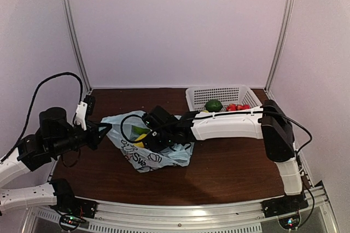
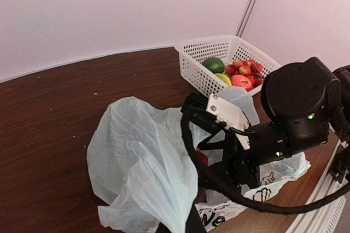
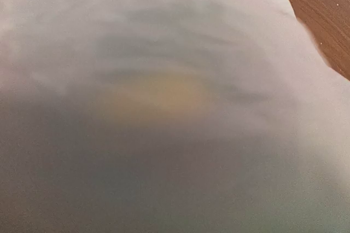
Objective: Untie the knot of the plastic bag and take out the fruit
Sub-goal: Use the gripper to take the takeout bag, then pick up the fake fruit from the takeout bag.
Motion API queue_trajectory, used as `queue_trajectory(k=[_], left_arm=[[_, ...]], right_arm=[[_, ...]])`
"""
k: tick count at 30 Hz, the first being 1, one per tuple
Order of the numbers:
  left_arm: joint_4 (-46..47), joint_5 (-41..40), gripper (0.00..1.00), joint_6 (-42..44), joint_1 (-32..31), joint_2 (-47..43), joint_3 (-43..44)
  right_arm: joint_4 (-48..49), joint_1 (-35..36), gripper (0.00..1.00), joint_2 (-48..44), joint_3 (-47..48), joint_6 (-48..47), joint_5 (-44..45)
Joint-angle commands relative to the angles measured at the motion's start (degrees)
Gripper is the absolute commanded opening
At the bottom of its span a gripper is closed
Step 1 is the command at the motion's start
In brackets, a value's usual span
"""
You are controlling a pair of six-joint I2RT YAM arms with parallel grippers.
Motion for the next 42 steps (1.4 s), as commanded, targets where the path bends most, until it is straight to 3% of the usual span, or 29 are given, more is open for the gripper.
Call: queue_trajectory(k=[1, 7, 13, 17, 27, 35, 42], left_arm=[[0.3, -0.7, 0.00, 1.9, 0.4, -0.9, -0.3], [0.0, -0.6, 0.00, 2.1, 0.4, -0.5, 0.1], [-0.7, -0.6, 0.00, 2.3, 0.4, -0.2, 0.6], [-0.7, -0.6, 0.00, 2.3, 0.4, -0.2, 0.6], [-0.8, -0.6, 0.00, 2.3, 0.4, 0.0, 0.6], [-1.7, -0.4, 0.00, 3.3, 0.4, 1.3, 1.9], [-3.2, 1.9, 0.00, 8.9, 0.5, 7.8, 6.2]], right_arm=[[-0.7, -1.1, 0.81, 3.6, 3.2, 0.7, 2.2], [0.7, -1.5, 0.88, 6.7, 4.4, 0.0, -0.8], [-1.4, -1.7, 0.90, 10.1, 5.7, -0.2, 0.3], [-0.3, -2.1, 0.84, 10.0, 4.5, -0.1, 0.5], [4.0, -2.4, 0.58, 8.6, 4.8, -0.4, -2.5], [6.1, -2.4, 0.48, 4.3, 2.9, -2.0, -5.4], [14.0, -2.4, 0.48, -5.5, -0.2, -3.0, -11.3]])
